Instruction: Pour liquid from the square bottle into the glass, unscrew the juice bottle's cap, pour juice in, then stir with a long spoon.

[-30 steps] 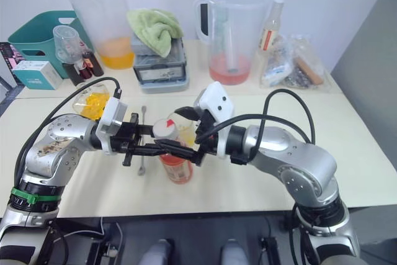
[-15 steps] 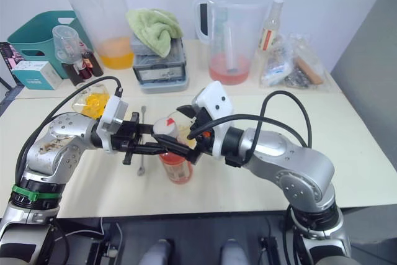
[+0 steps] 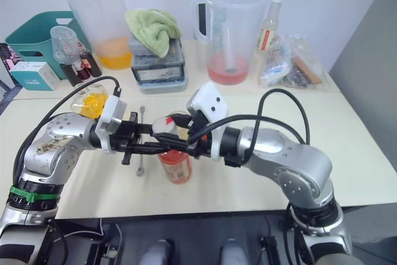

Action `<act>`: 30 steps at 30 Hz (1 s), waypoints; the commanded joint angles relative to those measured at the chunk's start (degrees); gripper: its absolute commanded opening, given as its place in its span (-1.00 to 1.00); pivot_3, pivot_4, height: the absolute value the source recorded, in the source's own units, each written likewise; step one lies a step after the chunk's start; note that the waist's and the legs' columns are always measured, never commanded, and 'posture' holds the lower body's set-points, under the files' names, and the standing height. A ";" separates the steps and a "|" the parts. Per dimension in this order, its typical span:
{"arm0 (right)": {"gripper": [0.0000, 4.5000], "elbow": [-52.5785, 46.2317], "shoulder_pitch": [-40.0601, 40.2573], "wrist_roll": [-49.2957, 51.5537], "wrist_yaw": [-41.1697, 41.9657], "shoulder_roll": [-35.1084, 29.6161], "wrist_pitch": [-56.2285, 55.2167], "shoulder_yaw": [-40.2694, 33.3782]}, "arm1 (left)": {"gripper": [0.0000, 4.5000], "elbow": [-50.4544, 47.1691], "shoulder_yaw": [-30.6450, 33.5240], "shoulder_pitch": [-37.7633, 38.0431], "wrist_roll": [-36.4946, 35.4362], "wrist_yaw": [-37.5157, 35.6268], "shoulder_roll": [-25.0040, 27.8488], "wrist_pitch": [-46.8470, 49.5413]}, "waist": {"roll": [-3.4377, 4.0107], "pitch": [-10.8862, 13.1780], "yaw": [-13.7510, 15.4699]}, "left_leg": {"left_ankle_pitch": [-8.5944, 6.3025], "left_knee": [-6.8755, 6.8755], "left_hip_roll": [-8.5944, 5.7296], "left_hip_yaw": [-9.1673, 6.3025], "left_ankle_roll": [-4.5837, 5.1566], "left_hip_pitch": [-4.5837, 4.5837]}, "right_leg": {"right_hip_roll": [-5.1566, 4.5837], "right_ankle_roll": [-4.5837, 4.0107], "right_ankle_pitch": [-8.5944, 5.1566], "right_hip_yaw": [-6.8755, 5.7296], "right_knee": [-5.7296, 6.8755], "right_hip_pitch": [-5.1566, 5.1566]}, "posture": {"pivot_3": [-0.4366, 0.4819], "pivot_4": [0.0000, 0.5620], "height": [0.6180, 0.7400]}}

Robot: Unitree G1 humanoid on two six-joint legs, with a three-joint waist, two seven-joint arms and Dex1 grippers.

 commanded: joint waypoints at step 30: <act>0.81 68.83 -41.40 -1.71 62.71 1.96 -34.08 29.90 | -0.41 -1.96 0.15 2.13 -0.33 -1.50 2.74 1.30 | 0.05 -0.03 -1.43 | 0.01 -0.31 0.08 0.05 -0.02 0.39 | 0.04 0.00 0.00 0.01 0.07 0.08 | -0.05 -0.47 0.99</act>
